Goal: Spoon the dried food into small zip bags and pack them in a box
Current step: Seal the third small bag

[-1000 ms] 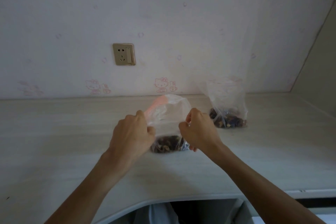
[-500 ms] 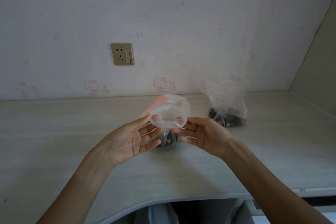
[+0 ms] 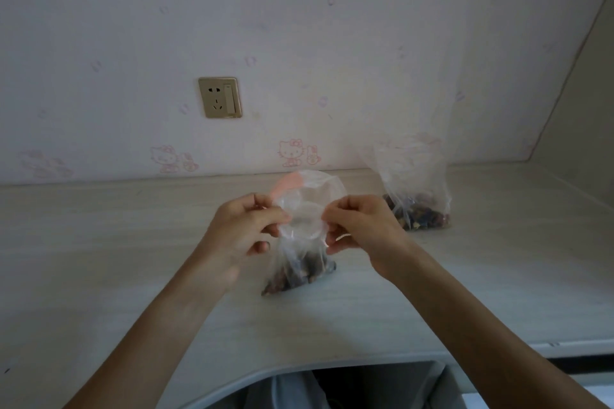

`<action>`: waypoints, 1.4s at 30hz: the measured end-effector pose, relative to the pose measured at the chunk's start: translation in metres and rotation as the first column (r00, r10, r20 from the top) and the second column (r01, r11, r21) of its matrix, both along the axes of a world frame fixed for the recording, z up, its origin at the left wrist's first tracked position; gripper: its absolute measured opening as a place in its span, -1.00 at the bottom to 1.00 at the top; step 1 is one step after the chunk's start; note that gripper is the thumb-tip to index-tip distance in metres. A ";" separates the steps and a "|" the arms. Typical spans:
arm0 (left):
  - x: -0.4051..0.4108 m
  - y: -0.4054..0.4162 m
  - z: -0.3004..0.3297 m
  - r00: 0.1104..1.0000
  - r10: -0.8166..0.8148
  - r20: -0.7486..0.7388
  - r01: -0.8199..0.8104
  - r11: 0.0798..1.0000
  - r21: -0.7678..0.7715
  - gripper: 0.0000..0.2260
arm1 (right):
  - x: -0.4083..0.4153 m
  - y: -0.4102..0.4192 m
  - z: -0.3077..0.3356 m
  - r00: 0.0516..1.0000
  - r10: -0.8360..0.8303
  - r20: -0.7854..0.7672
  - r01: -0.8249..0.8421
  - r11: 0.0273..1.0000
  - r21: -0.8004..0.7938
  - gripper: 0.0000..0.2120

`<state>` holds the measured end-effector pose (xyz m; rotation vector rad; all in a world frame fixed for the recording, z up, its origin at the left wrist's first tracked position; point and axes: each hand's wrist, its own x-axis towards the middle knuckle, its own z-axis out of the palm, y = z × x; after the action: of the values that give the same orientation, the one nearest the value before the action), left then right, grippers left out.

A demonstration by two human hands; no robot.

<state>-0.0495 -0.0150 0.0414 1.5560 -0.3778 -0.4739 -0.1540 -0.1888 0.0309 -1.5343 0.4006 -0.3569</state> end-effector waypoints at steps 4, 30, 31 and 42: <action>-0.008 0.002 0.021 0.630 0.079 0.772 -0.363 0.909 0.203 -0.82 | -0.005 0.017 0.022 0.986 -0.135 0.094 0.144 0.426 -0.893 -0.95; 0.012 0.006 0.050 0.913 -0.046 0.405 -0.076 0.957 0.279 -0.84 | 0.002 -0.016 0.003 0.985 0.076 0.153 -0.130 0.916 0.379 -0.67; 0.012 0.006 0.050 0.826 -0.069 0.560 -0.156 0.926 0.343 -0.81 | 0.001 -0.013 0.008 0.994 0.042 0.101 -0.067 0.967 0.247 -0.65; 0.003 0.003 0.066 0.500 -0.345 0.794 -0.467 0.665 0.583 -0.89 | 0.009 -0.004 0.050 0.975 -0.110 -0.192 0.073 0.979 -0.191 -0.92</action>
<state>-0.0463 -0.0123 0.1069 2.6134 -1.0004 0.4056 -0.1452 -0.1929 0.0806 -1.7426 0.6141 -0.3175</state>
